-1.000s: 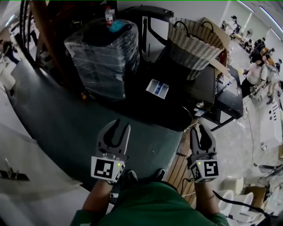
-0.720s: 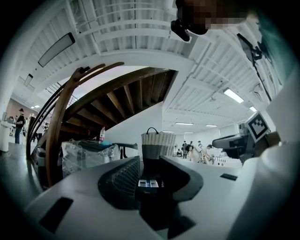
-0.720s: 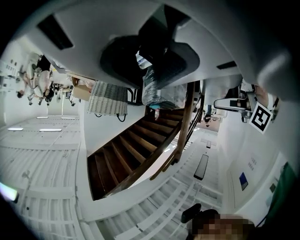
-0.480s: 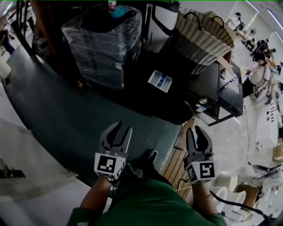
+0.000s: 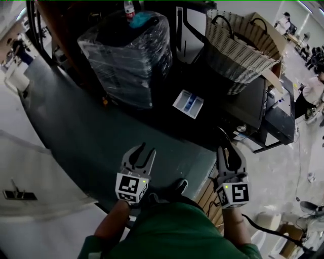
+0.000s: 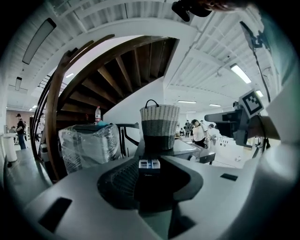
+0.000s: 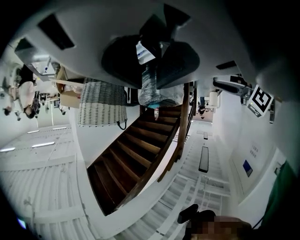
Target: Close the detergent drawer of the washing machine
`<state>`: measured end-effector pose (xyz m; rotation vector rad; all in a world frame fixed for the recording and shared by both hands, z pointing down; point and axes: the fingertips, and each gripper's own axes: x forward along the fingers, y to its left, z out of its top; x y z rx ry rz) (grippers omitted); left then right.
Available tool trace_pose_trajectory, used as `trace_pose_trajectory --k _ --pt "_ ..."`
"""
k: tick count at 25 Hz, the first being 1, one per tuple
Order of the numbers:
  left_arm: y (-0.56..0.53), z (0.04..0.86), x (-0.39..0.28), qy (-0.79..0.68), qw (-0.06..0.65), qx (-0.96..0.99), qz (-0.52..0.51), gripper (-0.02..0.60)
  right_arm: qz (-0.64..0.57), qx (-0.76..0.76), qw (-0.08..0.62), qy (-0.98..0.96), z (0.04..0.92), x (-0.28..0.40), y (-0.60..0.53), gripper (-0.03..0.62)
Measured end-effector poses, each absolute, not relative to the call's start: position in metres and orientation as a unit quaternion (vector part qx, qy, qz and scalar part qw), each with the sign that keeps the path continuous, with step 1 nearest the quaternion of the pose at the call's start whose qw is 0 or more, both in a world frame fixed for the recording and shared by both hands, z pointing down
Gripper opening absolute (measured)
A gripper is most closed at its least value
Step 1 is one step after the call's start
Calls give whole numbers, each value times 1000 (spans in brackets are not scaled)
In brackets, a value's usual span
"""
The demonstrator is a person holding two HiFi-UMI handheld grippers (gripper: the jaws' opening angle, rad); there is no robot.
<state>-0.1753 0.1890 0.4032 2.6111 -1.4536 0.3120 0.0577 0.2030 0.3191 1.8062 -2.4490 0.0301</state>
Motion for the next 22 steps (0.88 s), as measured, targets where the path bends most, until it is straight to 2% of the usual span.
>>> trace_pose_trajectory --k 12,22 --pt "142 441 -120 -494 84 850 163 155 25 584 27 -811 316 127 154 100" --pt "84 503 -95 -481 102 846 205 160 38 607 47 -792 332 157 123 89"
